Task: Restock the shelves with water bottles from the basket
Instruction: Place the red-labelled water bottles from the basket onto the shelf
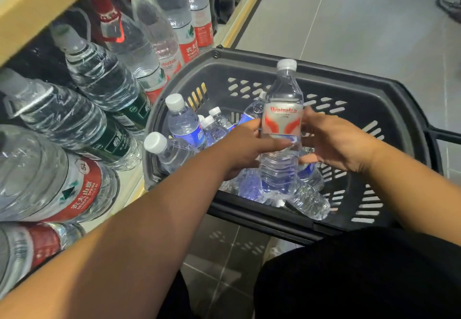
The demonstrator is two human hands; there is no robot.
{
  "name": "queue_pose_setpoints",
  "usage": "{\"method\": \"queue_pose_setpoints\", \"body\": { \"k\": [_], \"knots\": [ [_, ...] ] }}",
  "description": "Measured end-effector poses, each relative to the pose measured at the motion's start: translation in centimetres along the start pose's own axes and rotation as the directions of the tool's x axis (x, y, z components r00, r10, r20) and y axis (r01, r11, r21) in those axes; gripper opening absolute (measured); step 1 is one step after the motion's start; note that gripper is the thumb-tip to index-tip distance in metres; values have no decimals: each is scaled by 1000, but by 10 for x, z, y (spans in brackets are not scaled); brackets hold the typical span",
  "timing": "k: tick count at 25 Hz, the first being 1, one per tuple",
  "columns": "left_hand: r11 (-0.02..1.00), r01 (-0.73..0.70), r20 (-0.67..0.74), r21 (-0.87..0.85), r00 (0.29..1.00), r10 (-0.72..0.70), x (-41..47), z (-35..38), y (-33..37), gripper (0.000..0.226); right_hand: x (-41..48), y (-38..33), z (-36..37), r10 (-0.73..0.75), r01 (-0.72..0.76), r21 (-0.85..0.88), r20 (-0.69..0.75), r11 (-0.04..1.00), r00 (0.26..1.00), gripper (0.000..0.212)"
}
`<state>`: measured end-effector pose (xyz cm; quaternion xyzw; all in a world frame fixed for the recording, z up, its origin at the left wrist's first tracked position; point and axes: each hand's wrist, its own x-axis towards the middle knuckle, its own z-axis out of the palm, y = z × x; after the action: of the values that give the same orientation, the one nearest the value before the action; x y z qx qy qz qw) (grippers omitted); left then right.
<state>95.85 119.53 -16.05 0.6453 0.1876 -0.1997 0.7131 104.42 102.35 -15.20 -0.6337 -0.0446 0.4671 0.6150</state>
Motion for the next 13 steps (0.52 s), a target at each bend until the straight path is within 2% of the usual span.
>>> {"method": "queue_pose_setpoints", "body": {
  "k": [2, 4, 6, 10, 13],
  "knots": [
    [1000, -28, -75, 5, 997, 29, -2, -8, 7, 38, 9, 4, -8, 48, -49, -11, -100, 999, 994, 44],
    [997, -79, -166, -6, 983, 77, -3, -21, 15, 47, 18, 16, -16, 65, -133, -301, -226, 944, 972, 33],
    [996, -92, -240, -2, 967, 89, -9, -34, 26, 56, 25, 32, -17, 65, -222, -575, -281, 788, 958, 29],
    [992, -126, -319, -3, 940, 118, -17, -51, 36, 57, 34, 47, -8, 0, -240, -754, -303, 611, 953, 50],
    [988, -153, -376, 3, 916, 143, -23, -54, 40, 59, 42, 53, -8, -26, -307, -873, -342, 379, 939, 78]
  ]
}}
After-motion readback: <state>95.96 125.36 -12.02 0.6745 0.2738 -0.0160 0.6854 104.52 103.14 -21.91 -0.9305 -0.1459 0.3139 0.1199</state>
